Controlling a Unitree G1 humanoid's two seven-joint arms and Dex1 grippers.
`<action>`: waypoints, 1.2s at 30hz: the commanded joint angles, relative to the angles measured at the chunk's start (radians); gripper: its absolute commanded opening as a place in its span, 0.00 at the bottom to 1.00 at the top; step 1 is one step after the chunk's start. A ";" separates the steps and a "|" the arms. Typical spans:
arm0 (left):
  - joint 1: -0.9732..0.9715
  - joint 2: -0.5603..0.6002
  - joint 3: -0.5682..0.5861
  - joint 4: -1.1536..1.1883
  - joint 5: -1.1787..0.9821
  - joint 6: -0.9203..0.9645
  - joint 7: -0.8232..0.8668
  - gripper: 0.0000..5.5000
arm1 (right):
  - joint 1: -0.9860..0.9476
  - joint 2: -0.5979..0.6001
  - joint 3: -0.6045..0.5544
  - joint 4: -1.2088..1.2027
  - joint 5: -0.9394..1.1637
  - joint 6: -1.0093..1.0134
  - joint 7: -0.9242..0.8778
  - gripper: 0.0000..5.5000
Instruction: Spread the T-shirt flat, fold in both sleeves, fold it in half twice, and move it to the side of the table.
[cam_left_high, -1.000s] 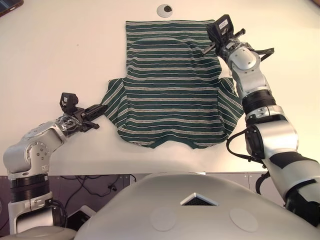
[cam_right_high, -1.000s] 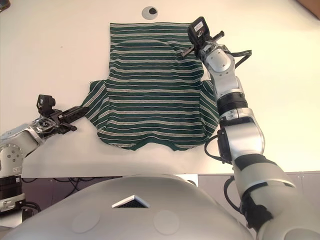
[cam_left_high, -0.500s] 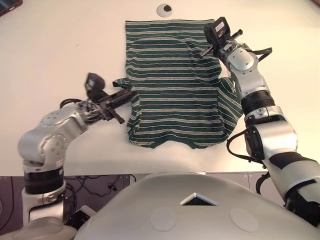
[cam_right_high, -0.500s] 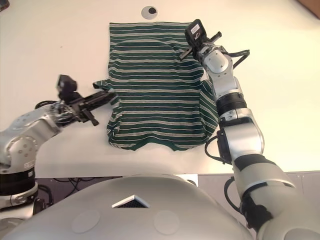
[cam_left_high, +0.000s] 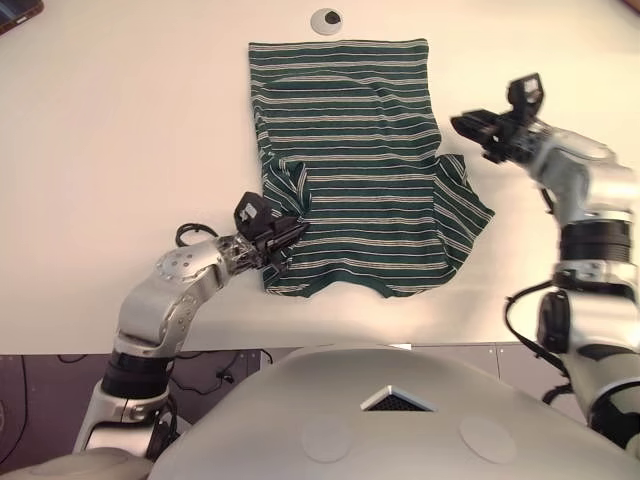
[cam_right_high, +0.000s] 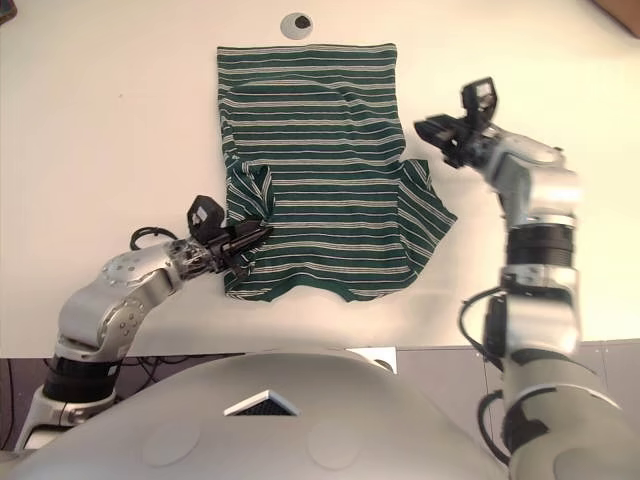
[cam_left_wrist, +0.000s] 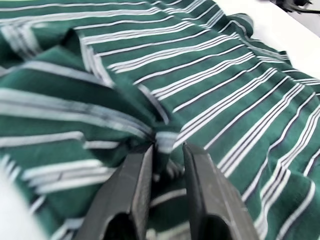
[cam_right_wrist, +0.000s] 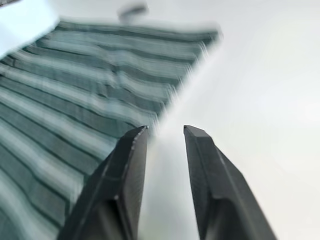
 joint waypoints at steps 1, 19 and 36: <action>0.001 -0.015 0.184 -0.105 -0.109 0.027 0.040 0.18 | 0.154 -0.212 0.062 -0.107 0.057 0.103 0.262 0.30; -0.075 -0.024 0.251 -0.052 -0.148 0.037 0.069 0.18 | 0.186 -0.252 0.208 -0.042 0.023 0.007 0.397 0.08; -0.116 -0.040 0.214 -0.017 -0.108 0.035 0.083 0.18 | 0.129 -0.104 0.284 -0.315 0.168 0.097 0.414 0.00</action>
